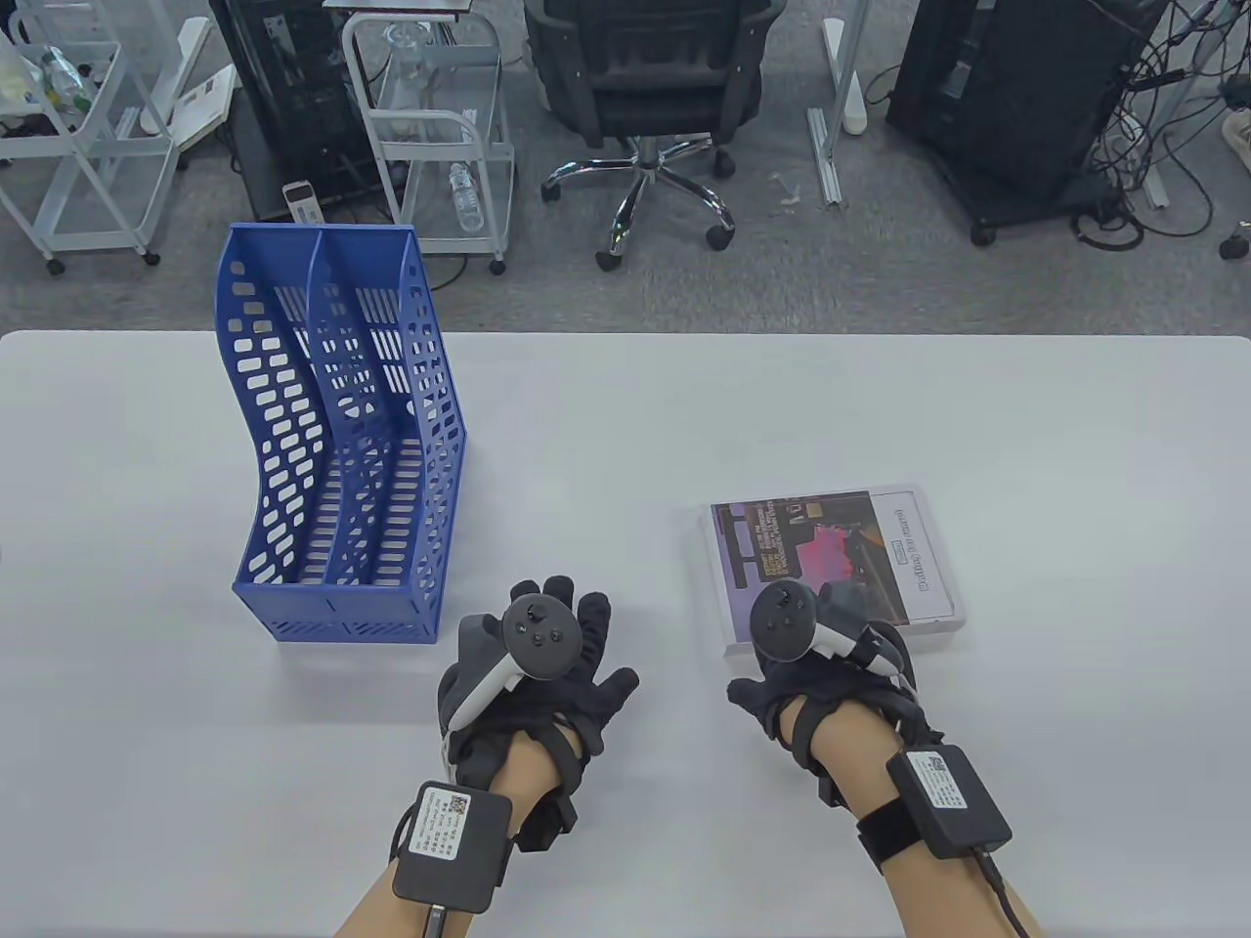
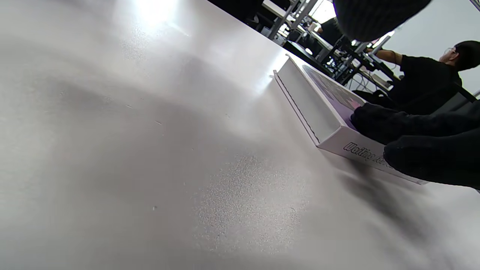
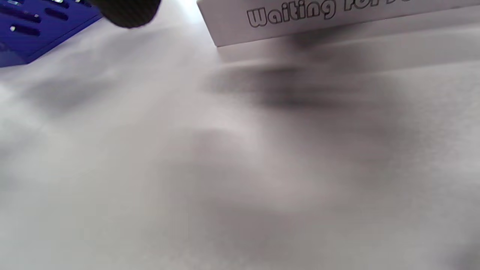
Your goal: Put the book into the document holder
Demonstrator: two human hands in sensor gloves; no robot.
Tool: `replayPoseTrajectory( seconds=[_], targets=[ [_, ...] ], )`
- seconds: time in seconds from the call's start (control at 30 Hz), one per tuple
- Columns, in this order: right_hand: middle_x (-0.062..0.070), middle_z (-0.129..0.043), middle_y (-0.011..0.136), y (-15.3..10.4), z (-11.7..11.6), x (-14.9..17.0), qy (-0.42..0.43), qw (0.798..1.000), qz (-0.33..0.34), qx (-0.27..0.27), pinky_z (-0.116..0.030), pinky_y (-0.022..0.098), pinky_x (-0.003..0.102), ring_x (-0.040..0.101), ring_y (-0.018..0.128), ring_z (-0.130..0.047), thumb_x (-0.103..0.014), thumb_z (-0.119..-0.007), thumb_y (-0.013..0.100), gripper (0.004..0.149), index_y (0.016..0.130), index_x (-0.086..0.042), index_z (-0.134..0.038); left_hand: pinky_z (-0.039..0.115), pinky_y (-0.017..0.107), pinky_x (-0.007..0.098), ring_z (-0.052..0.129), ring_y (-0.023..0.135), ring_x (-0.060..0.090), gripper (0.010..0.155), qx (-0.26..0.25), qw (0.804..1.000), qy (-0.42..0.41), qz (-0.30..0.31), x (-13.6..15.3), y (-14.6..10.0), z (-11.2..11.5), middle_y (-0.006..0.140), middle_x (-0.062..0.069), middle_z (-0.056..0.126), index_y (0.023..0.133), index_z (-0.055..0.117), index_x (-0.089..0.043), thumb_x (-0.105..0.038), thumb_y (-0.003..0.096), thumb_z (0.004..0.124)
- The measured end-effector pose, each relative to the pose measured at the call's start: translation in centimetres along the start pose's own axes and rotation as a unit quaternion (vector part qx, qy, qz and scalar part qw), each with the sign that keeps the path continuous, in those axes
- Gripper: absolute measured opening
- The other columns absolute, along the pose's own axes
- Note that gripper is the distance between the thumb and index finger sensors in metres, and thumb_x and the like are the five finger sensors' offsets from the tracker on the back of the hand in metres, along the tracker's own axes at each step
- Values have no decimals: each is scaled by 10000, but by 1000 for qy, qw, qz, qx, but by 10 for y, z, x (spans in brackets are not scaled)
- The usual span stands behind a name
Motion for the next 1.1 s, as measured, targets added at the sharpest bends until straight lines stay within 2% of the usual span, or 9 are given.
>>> replayPoseTrajectory(
  seconds=[0.17, 0.33, 0.4, 0.47, 0.6, 0.7, 0.83, 0.97, 1.1],
  targets=[
    [338, -197, 989, -5, -7, -24, -12, 999, 29, -20, -363, 571, 737, 632, 854, -238, -538, -665, 455, 813, 963, -34, -278, 98, 725, 596, -51, 1061, 244, 806, 26, 1000, 10, 6, -4, 2, 9, 1134, -81, 31, 1072, 241, -386, -639, 431, 658],
    [324, -265, 1007, -8, 3, -24, -4, 999, 44, -16, -420, 572, 729, 631, 861, -303, -540, -661, 456, 777, 973, -49, -353, 105, 727, 596, -32, 1070, 246, 797, 32, 999, 14, 12, -8, 2, 12, 1142, -84, 54, 1074, 260, -390, -639, 430, 659],
    [309, -397, 1025, -10, 19, -15, 30, 998, 53, 13, -505, 569, 714, 606, 882, -426, -536, -660, 459, 749, 969, -44, -418, 107, 728, 596, -24, 1073, 245, 788, 34, 999, 15, 18, -10, 2, 14, 1147, -90, 67, 1076, 278, -395, -637, 431, 659],
    [319, -516, 1009, -14, 41, 5, 76, 993, 50, 76, -598, 541, 701, 607, 859, -587, -529, -666, 457, 729, 960, -38, -474, 117, 732, 594, -1, 1083, 240, 768, 29, 999, 18, 27, -14, 3, 15, 1158, -112, 105, 1079, 318, -408, -637, 430, 659],
    [283, -404, 1052, -13, 54, 54, 118, 979, 27, 164, -476, 592, 730, 595, 923, -425, -518, -682, 452, 737, 978, -69, -424, 127, 738, 594, 31, 1098, 232, 712, 30, 997, 34, 67, -30, 8, 27, 1168, -151, 157, 1070, 418, -464, -641, 424, 659],
    [229, -260, 1065, -3, 40, 87, 130, 984, -21, 120, -314, 603, 740, 557, 938, -218, -512, -679, 458, 741, 988, -91, -379, 100, 735, 585, -2, 1087, 197, 676, 84, 986, 49, 139, -52, 10, 50, 1156, -196, 145, 1057, 467, -499, -632, 423, 663],
    [228, -238, 1058, -2, 34, 106, 137, 984, -53, 105, -260, 593, 730, 529, 929, -174, -513, -677, 458, 744, 986, -82, -378, 145, 751, 590, 32, 1097, 197, 669, 60, 983, 128, 119, -67, 13, 67, 1162, -192, 184, 1052, 510, -485, -635, 419, 662],
    [236, -247, 1042, -5, 30, 95, 118, 988, -59, 76, -281, 578, 736, 536, 914, -187, -514, -678, 457, 749, 979, -68, -378, 145, 751, 587, -2, 1081, 197, 673, 38, 982, 168, 78, -60, 24, 74, 1150, -183, 127, 1055, 505, -495, -641, 415, 657],
    [299, -390, 1004, -10, 33, 65, 71, 995, -51, 57, -421, 571, 731, 597, 875, -359, -509, -683, 455, 731, 956, -18, -475, 138, 751, 587, -44, 1065, 198, 711, 17, 984, 174, 43, -48, 31, 68, 1132, -171, 53, 1072, 458, -465, -650, 413, 651]
  ],
)
Point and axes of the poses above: the tracker on the back of each hand, its own x axis roughly to the little-finger side, its own y axis roughly from the wrist to the fingertips, z = x × y, the point moved 4 cm from there along y, roughly from the wrist to the fingertips
